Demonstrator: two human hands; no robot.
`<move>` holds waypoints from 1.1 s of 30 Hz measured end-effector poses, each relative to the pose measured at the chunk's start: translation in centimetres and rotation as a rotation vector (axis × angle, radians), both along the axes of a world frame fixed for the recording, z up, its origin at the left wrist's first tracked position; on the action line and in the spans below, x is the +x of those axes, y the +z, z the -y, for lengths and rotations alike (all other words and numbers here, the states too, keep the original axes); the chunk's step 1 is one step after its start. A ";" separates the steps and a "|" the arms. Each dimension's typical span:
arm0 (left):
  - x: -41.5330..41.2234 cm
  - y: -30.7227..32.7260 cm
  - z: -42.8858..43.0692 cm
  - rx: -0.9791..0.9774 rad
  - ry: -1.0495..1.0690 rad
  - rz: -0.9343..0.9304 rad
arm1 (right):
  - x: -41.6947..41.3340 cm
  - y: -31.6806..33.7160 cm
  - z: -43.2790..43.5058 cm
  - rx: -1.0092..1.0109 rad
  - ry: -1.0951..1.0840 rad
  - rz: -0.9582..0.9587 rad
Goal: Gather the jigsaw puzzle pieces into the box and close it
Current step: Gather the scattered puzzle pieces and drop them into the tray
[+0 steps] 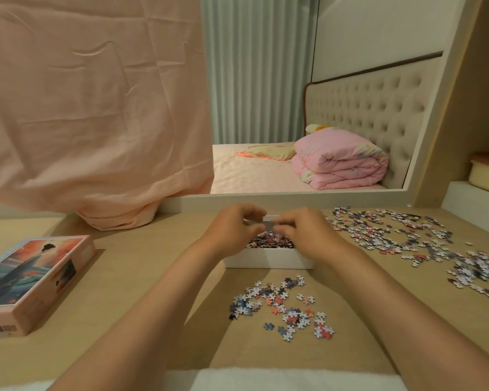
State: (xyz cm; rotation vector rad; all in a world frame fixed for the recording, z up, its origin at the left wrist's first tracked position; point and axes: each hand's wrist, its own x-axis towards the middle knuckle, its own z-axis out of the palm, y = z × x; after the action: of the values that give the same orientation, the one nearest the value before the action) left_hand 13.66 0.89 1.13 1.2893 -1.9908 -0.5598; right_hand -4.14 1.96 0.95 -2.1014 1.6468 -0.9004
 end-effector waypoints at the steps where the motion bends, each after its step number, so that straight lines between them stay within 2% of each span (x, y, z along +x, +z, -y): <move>1: 0.1 -0.3 0.2 0.025 -0.016 0.050 | -0.2 -0.5 0.0 0.043 0.036 -0.095; 7: 1.0 -1.7 -0.5 -0.026 -0.022 0.292 | -0.8 -1.0 0.1 -0.029 0.050 -0.244; 11: 1.3 -2.2 -1.5 -0.041 -0.066 0.433 | -0.9 -1.3 -0.1 0.011 0.034 -0.378; 14: 1.2 -2.6 -2.4 -0.037 -0.089 0.533 | -1.0 -1.4 -0.4 0.027 0.051 -0.387; 17: 1.5 -3.0 -2.9 -0.094 -0.062 0.466 | -1.1 -0.7 -1.2 -0.023 0.059 -0.338; 20: 2.1 -2.8 -3.4 -0.286 -0.002 0.379 | -1.0 0.7 -2.5 -0.075 0.097 -0.289; 23: 2.1 -2.3 -4.9 -0.407 -0.035 0.314 | -1.1 2.0 -4.4 0.041 0.180 -0.237; 25: 1.8 -2.1 -6.1 -0.366 -0.108 0.320 | -1.4 2.5 -5.7 0.227 0.243 -0.223; 27: 1.5 -2.4 -7.0 -0.228 -0.175 0.375 | -1.7 2.6 -6.9 0.365 0.261 -0.387; 30: 1.1 -3.1 -7.7 -0.064 -0.225 0.586 | -2.1 2.5 -7.9 0.464 0.216 -0.662; 33: 0.5 -3.7 -8.2 -0.091 -0.252 0.701 | -2.1 2.2 -8.2 0.521 0.165 -0.741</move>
State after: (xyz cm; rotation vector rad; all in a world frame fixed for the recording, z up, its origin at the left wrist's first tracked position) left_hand 14.17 9.12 -2.53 1.2939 -2.7408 -0.1183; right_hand -6.21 10.14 3.12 -2.2359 1.7117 0.3985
